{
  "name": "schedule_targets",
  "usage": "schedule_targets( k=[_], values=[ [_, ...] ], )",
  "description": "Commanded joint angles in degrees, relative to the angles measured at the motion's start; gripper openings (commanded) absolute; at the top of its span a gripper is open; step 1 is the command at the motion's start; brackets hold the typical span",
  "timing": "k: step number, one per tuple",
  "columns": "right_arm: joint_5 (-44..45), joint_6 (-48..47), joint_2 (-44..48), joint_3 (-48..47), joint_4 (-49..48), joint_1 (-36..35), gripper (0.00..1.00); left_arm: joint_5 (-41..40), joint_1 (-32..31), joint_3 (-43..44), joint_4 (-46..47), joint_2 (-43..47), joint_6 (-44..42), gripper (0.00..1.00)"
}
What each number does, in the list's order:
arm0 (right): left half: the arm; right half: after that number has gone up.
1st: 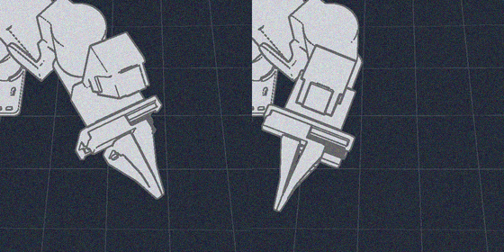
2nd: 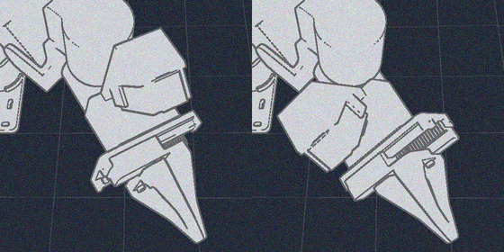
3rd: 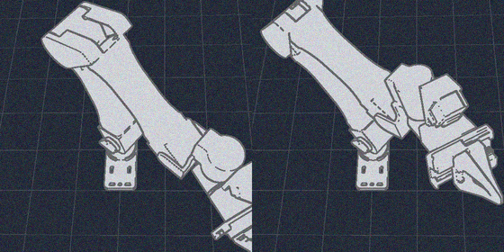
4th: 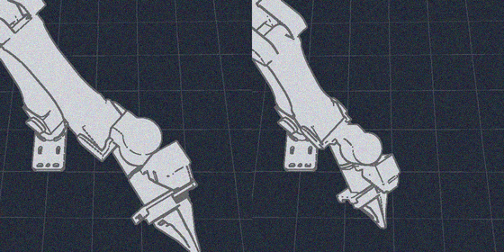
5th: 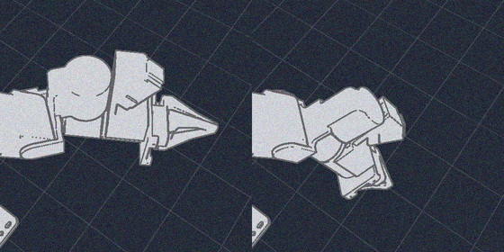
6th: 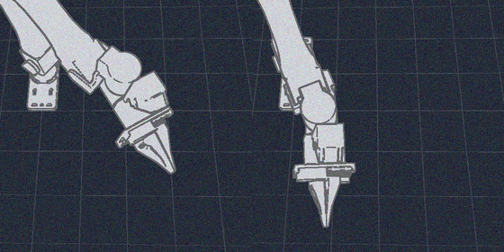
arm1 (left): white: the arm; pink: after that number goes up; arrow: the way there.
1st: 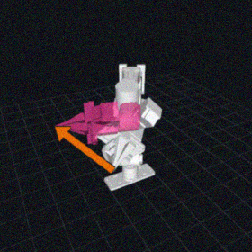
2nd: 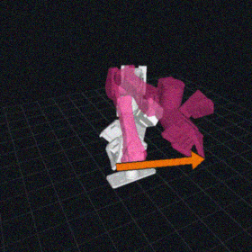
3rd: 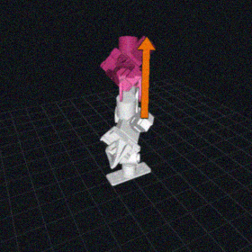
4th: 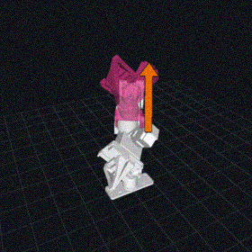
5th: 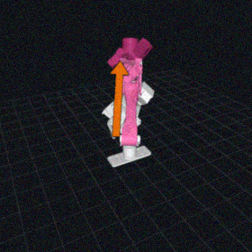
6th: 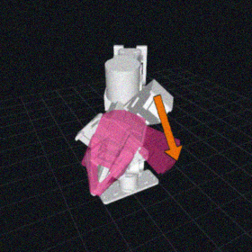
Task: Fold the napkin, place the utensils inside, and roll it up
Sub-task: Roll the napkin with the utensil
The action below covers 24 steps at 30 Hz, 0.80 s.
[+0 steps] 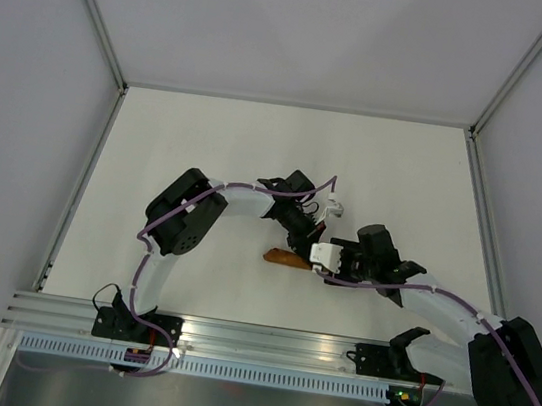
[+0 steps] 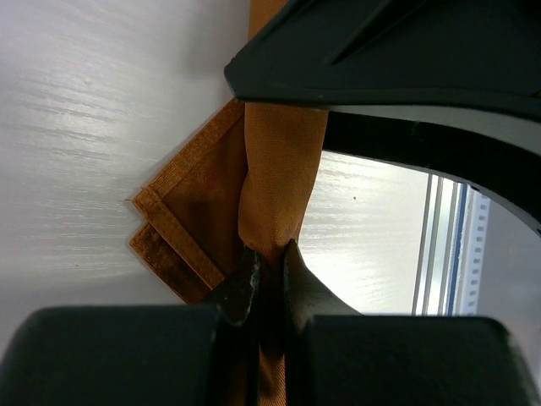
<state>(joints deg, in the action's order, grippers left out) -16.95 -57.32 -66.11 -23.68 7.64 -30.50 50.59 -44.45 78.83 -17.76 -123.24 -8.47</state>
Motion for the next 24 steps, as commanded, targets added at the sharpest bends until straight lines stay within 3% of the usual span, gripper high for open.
schedule_targets(
  k=[1, 5, 11, 14, 15, 17, 20, 24],
  values=[
    [-2.72, -1.39, 2.91, -1.54, 3.42, -0.35, 0.67, -5.59, -0.20, -1.75, -7.91, -4.29, -0.50, 0.05],
    [-3.70, -2.27, 0.02, -4.00, 8.00, -0.61, 0.66, -5.68, -0.03, -1.66, -8.08, -4.46, -0.41, 0.06],
    [-3.79, -2.10, -4.11, -4.44, 6.95, -1.23, 0.65, -5.41, 0.15, -1.57, -8.08, -4.64, -0.41, 0.08],
    [-3.18, -2.01, -6.92, -4.88, 6.43, -1.58, 0.59, -5.41, 0.24, -1.48, -8.08, -4.47, -0.41, 0.14],
    [-2.83, -2.09, -7.37, -5.06, 6.42, -1.40, 0.53, -5.67, 0.24, -1.31, -7.99, -4.46, -0.41, 0.21],
    [-2.83, -2.09, -8.07, -5.23, 6.86, -1.49, 0.39, -5.94, 0.41, -1.31, -7.65, -3.94, 0.03, 0.24],
    [-2.74, -2.27, -8.34, -5.50, 7.74, -1.58, 0.28, -7.43, 0.76, -1.66, -5.98, -1.76, 1.78, 0.30],
    [-2.74, -3.06, -9.13, -6.20, 10.28, -1.58, 0.22, -11.55, 1.81, -4.20, 1.04, 2.90, 5.38, 0.37]
  ],
)
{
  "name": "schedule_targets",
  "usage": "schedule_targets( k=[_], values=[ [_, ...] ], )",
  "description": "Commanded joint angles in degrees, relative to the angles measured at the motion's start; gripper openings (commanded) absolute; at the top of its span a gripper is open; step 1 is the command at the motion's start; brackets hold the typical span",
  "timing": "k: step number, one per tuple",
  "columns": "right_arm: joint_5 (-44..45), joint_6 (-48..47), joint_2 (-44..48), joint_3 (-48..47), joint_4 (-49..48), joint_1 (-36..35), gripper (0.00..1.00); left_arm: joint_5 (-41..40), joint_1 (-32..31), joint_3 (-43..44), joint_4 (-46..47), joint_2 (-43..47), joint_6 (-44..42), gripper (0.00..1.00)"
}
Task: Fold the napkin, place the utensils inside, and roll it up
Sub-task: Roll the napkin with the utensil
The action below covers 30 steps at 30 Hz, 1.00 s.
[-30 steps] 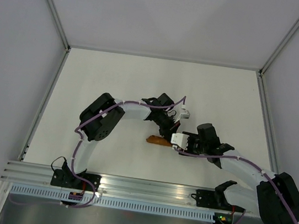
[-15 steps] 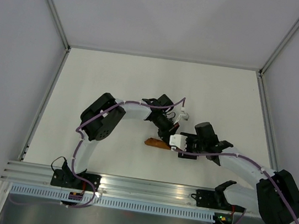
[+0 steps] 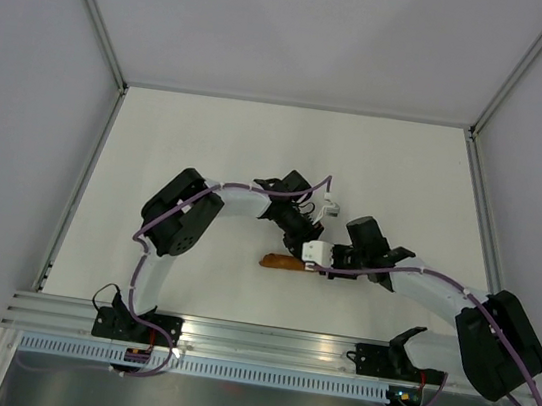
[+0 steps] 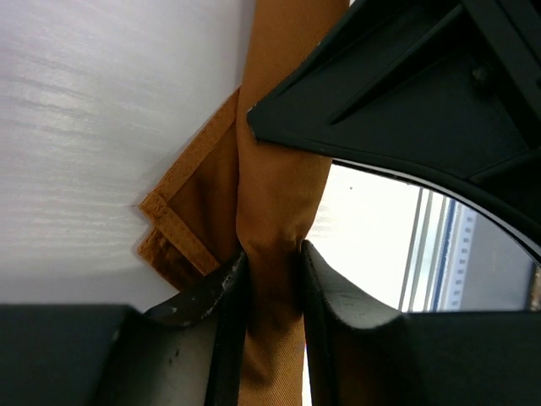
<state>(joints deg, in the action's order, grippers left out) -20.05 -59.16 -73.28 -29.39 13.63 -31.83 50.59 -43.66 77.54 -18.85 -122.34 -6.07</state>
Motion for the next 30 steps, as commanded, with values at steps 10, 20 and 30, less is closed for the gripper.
schedule_targets(
  k=[10, 20, 30],
  values=[
    [-2.71, -3.16, -6.87, -5.50, 13.34, 1.51, 0.19, -20.60, 5.42, -10.20, 14.01, 11.77, 10.37, 0.45],
    [-8.68, -7.81, -18.74, -17.97, 26.61, 5.90, 0.18, -35.81, 9.03, -28.04, 35.62, 29.43, 16.61, 0.53],
    [-12.99, -14.49, -36.05, -34.68, 42.88, 10.92, 0.16, -46.71, 7.98, -48.00, 56.91, 47.19, 17.15, 0.58]
  ],
)
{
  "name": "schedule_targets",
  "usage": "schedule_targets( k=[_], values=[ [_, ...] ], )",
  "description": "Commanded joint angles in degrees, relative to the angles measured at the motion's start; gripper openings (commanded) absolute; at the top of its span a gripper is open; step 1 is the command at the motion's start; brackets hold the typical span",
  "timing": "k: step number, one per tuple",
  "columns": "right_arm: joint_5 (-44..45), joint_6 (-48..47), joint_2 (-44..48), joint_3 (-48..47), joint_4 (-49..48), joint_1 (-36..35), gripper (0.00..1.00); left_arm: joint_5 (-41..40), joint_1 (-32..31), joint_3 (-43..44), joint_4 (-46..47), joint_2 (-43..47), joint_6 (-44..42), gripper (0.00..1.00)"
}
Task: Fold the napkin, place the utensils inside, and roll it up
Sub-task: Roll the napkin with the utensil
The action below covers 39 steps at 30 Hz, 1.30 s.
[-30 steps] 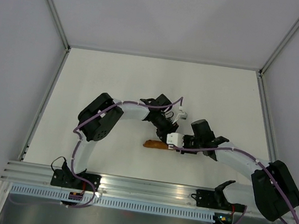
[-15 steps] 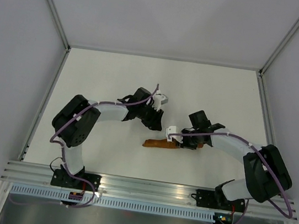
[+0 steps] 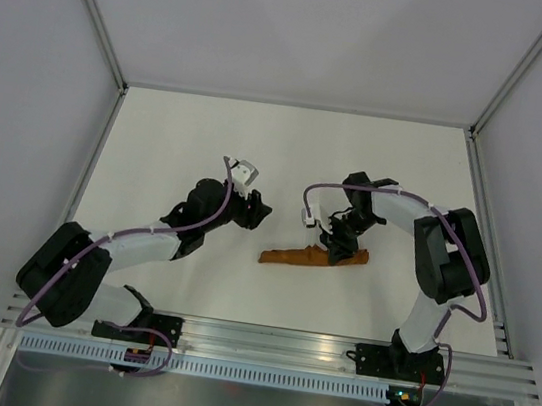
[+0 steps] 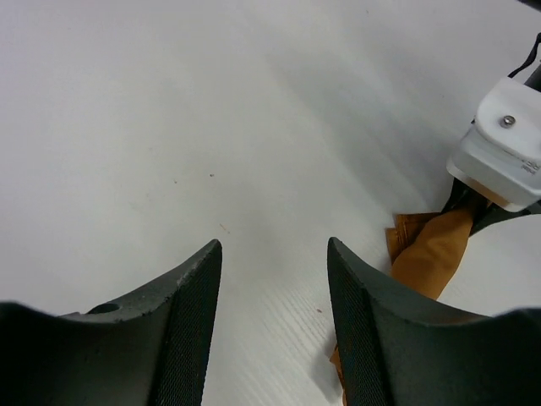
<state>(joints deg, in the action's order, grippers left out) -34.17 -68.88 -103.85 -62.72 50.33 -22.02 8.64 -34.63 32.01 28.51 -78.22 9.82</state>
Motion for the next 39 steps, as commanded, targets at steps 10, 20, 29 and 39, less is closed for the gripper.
schedule_targets(
  k=[10, 20, 29, 39],
  values=[
    [1.21, -5.04, -15.67, -12.15, 13.13, 2.07, 0.16, -13.29, -14.57, -1.17, 2.79, 5.19, -16.05, 0.60],
    [1.83, -3.80, -18.75, -15.42, 14.27, 2.07, 0.16, -16.72, -26.61, 10.33, -7.24, -10.54, -28.70, 0.62],
    [2.62, -2.66, -20.51, -17.00, 14.89, 2.16, 0.16, -20.15, -32.86, 17.38, -10.76, -22.24, -35.74, 0.63],
    [2.97, -2.22, -21.21, -17.70, 15.24, 2.16, 0.16, -26.57, -33.13, 18.88, -6.45, -27.78, -41.02, 0.65]
  ],
)
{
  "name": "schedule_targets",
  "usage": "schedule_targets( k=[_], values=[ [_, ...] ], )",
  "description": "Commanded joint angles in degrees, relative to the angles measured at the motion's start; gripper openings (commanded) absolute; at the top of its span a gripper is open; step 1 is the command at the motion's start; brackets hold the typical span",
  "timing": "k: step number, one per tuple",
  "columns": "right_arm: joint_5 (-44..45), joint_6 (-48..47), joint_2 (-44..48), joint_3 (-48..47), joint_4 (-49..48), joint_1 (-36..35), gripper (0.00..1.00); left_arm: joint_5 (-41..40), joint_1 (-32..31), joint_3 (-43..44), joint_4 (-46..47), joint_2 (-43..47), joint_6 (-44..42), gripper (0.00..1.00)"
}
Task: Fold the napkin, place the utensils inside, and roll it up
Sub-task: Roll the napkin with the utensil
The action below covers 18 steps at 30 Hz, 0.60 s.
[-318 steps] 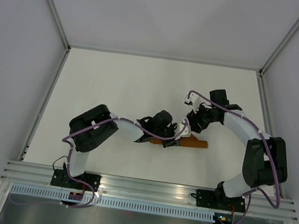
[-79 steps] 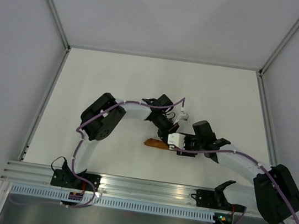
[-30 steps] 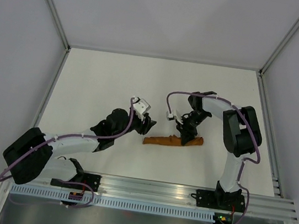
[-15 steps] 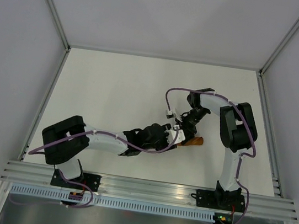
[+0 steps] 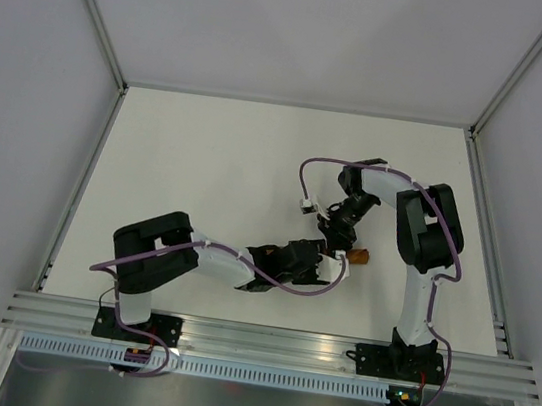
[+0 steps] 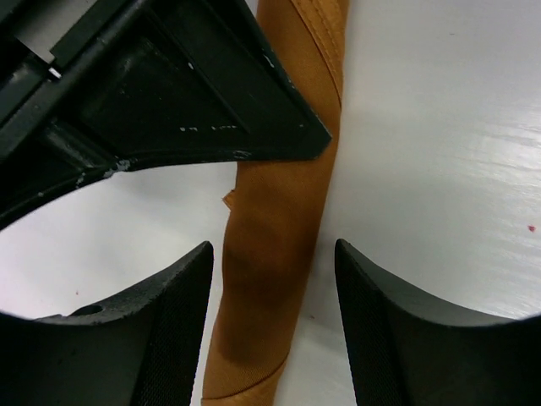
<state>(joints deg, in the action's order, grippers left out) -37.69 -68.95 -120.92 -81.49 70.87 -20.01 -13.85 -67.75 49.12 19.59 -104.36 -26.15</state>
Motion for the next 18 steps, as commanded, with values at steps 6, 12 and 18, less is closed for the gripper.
schedule_targets(
  k=[6, 12, 18],
  values=[
    [6.49, -2.07, -4.67, 0.64, -4.87, 0.15, 0.15, -2.24, 0.07, 3.87, -1.30, -4.45, -6.89, 0.63],
    [6.49, -1.81, -4.94, -0.16, -5.04, 0.15, 0.19, 1.89, 0.51, 6.16, -7.63, -6.12, -6.72, 0.57],
    [6.75, 3.02, -3.27, -0.51, -9.60, 0.32, 0.49, 6.02, 2.09, 9.93, -15.89, -7.88, -3.65, 0.39]
  ],
)
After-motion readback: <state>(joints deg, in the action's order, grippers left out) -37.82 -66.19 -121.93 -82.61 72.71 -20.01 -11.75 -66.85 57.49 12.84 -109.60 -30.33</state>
